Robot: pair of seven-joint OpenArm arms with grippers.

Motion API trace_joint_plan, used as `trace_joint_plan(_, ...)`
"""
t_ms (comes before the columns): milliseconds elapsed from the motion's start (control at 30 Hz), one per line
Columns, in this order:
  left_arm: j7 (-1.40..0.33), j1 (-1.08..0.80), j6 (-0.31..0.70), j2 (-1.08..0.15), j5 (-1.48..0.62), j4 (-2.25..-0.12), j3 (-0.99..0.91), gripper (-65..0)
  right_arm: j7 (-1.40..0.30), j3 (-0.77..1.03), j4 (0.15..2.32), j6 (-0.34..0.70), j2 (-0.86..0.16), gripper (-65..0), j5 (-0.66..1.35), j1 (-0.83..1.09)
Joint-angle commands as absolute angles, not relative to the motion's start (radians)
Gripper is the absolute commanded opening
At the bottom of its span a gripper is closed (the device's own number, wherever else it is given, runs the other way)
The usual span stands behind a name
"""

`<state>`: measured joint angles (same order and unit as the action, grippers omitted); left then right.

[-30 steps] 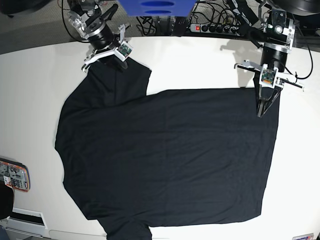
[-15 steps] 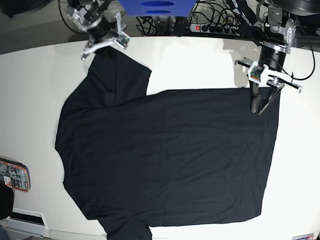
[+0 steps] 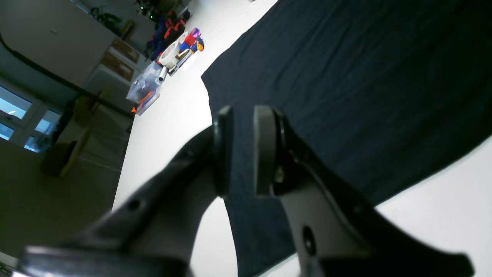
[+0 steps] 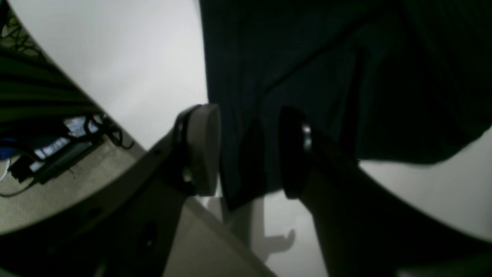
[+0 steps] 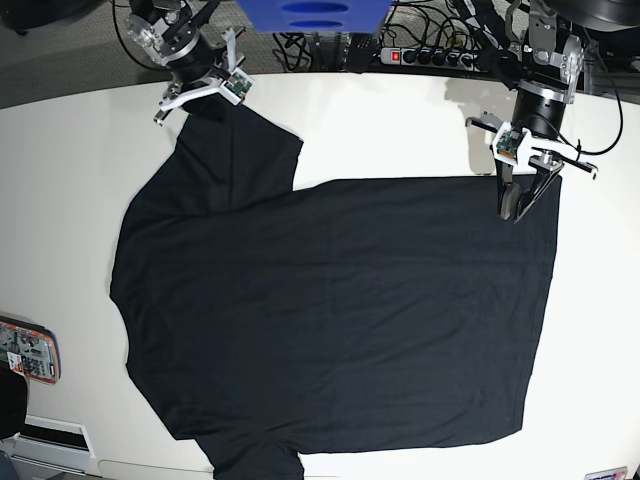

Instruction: Fold the T-shirt properly

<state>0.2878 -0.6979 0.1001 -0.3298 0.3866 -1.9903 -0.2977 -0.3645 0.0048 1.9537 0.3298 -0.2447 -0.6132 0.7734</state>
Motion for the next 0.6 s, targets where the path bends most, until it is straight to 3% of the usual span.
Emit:
trace_joint_plan(0,0.311,-0.702,0.082,-0.338,0.38,-2.006,-0.306,-54.8,-0.346,0.008,1.968,0.323,-0.249,-40.9,-0.61,0.78)
trace_joint_plan(567,0.315,-0.702,0.082,-0.338,0.38,-1.971,-0.302,-54.8,-0.346,0.004,1.873,0.323,-0.249,-41.2,-0.611,0.779)
